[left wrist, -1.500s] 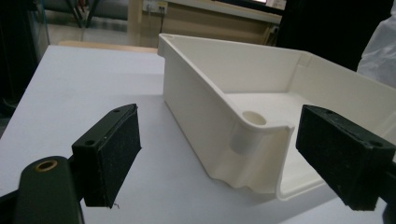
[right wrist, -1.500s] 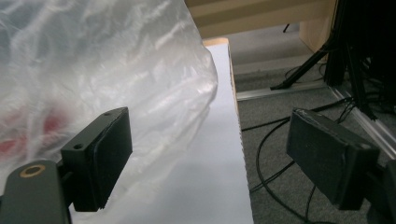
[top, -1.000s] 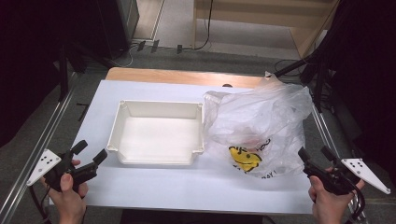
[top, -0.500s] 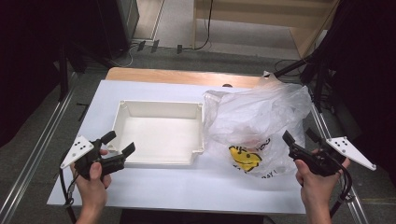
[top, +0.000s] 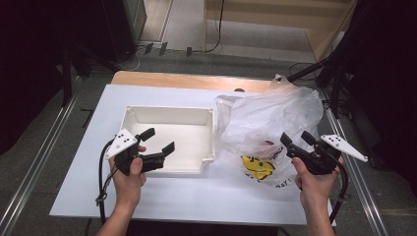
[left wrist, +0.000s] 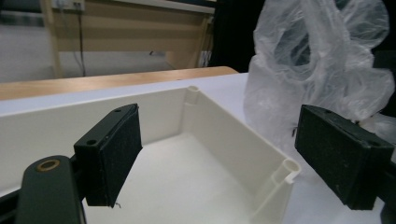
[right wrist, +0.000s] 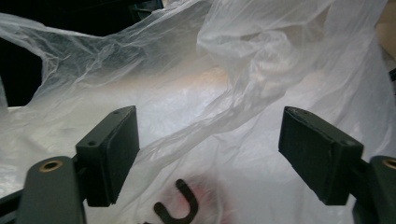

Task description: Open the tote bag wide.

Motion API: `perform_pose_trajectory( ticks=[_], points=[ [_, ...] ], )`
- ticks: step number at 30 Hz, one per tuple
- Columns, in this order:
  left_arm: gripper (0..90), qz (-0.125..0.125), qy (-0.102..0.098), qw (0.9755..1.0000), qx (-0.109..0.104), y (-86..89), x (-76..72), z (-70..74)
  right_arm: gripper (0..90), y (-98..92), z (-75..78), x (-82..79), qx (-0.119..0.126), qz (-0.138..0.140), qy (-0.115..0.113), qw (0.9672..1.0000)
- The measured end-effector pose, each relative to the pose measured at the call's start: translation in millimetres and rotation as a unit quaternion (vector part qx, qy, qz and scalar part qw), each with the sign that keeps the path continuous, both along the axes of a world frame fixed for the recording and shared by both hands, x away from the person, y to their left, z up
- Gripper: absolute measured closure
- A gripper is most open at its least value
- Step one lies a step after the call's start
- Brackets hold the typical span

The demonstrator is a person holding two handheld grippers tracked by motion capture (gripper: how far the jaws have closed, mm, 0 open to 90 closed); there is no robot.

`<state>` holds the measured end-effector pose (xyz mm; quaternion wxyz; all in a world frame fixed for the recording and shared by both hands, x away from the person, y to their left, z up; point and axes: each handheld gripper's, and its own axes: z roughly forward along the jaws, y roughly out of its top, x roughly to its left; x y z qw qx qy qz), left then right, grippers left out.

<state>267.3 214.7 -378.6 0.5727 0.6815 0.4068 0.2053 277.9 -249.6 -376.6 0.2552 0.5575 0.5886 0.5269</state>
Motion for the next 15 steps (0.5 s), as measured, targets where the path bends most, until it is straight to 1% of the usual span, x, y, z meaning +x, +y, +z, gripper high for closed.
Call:
perform_pose_trajectory(
  ticks=[1, 2, 3, 4, 5, 6, 7, 8, 9, 10, 11, 12, 13, 14, 15],
  points=[
    [15.0, -0.010, -0.002, 0.9999, 0.002, -8.4, 3.0, 1.8, 22.5, 2.1, -1.8, -0.4, 0.001, 0.003, 0.001, 1.0000],
    [15.0, -0.010, -0.002, 0.9999, 0.002, -8.4, 3.0, 1.8, 22.5, 2.1, -1.8, -0.4, 0.001, 0.003, 0.001, 1.0000],
    [15.0, -0.020, -0.002, 0.9998, 0.004, -19.1, 6.8, 3.6, 25.9, 6.7, -5.6, -1.3, -0.006, 0.005, 0.001, 1.0000],
    [15.0, -0.020, -0.002, 0.9998, 0.004, -19.1, 6.8, 3.6, 25.9, 6.7, -5.6, -1.3, -0.006, 0.005, 0.001, 1.0000],
    [15.0, -0.030, -0.003, 0.9995, 0.007, -30.4, 10.3, 5.5, 34.7, 9.6, -8.7, -2.3, -0.004, 0.006, -0.002, 1.0000],
    [15.0, -0.030, -0.003, 0.9995, 0.007, -30.4, 10.3, 5.5, 34.7, 9.6, -8.7, -2.3, -0.004, 0.006, -0.002, 1.0000],
    [15.0, -0.037, -0.001, 0.9993, 0.010, -37.4, 11.6, 6.8, 46.2, 11.5, -10.7, -3.7, -0.003, 0.009, -0.008, 0.9999],
    [15.0, -0.043, 0.000, 0.9990, 0.010, -42.7, 12.4, 7.6, 46.2, 11.5, -10.7, -3.7, -0.003, 0.009, -0.008, 0.9999],
    [15.0, -0.046, 0.003, 0.9989, 0.012, -47.0, 12.6, 8.5, 57.8, 11.6, -12.9, -3.9, 0.003, 0.025, -0.008, 0.9997],
    [15.0, -0.050, 0.002, 0.9987, 0.006, -51.1, 13.0, 8.6, 57.8, 11.6, -12.9, -3.9, 0.003, 0.025, -0.008, 0.9997],
    [15.0, -0.053, 0.003, 0.9986, 0.002, -55.2, 13.2, 8.5, 66.1, 10.5, -15.6, -2.8, 0.012, 0.045, -0.001, 0.9989],
    [15.0, -0.056, 0.004, 0.9984, 0.000, -58.4, 13.4, 8.3, 66.1, 10.5, -15.6, -2.8, 0.012, 0.045, -0.001, 0.9989],
    [15.0, -0.061, 0.007, 0.9981, 0.000, -64.7, 14.3, 7.6, 70.3, 10.3, -16.6, -2.7, 0.013, 0.050, -0.001, 0.9987],
    [15.1, -0.066, 0.009, 0.9978, 0.000, -71.2, 15.0, 7.2, 77.0, 9.3, -19.2, -3.2, 0.014, 0.061, 0.001, 0.9981],
    [15.1, -0.066, 0.009, 0.9978, 0.000, -71.2, 15.0, 7.2, 77.0, 9.3, -19.2, -3.2, 0.014, 0.061, 0.001, 0.9981]
  ],
)
